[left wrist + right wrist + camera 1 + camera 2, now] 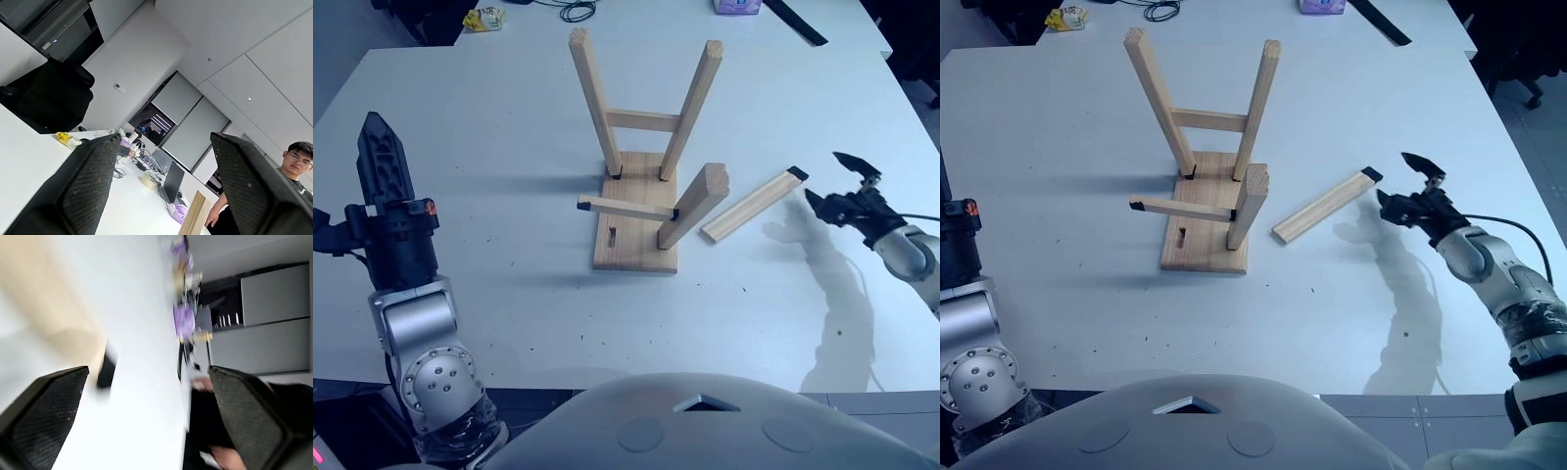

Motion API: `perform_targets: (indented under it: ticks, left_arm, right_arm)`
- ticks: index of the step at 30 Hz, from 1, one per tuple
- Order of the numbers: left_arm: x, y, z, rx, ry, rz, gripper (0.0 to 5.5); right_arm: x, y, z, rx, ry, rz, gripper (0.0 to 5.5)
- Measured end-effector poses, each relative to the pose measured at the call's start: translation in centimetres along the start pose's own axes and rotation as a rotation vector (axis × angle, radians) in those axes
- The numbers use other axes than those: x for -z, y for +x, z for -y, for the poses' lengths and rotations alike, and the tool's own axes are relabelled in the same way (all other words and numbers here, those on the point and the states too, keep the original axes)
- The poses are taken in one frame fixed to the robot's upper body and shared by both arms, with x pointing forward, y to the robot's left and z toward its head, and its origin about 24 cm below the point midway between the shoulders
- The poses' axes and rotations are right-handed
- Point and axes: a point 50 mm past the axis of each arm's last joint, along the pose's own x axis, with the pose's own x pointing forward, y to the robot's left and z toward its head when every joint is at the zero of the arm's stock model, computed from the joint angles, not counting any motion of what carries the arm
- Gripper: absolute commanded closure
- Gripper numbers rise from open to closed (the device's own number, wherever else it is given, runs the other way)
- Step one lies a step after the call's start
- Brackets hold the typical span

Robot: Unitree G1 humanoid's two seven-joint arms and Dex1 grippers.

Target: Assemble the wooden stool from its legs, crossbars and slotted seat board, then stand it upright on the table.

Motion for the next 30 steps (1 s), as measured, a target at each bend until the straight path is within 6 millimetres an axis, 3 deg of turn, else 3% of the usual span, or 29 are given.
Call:
perform_targets:
  ticks: [5,12,21,27,30]
  left_arm:
    - [-0.1,-0.1,-0.1,-0.003,0.006,-0.009,2.12]
    - [0.0,-0.4,-0.1,-0.010,0.008,-0.020,2.12]
    - [0.1,-0.6,-0.1,-0.018,0.010,-0.027,2.12]
    - [0.1,-1.1,-0.1,-0.028,0.019,-0.031,2.12]
    - [0.1,-1.1,-0.1,-0.029,0.024,-0.034,2.12]
  right_arm:
    - [-2.8,0.4,0.0,-0.109,0.033,0.100,1.01]
    - [-3.3,1.5,2.0,-0.149,-0.008,0.121,1.01]
    - [-2.1,1.3,1.1,-0.249,-0.049,0.116,1.01]
    - [-0.9,1.2,2.4,-0.274,-0.114,0.098,1.01]
    - [-0.6,1.2,2.0,-0.298,-0.142,0.098,1.01]
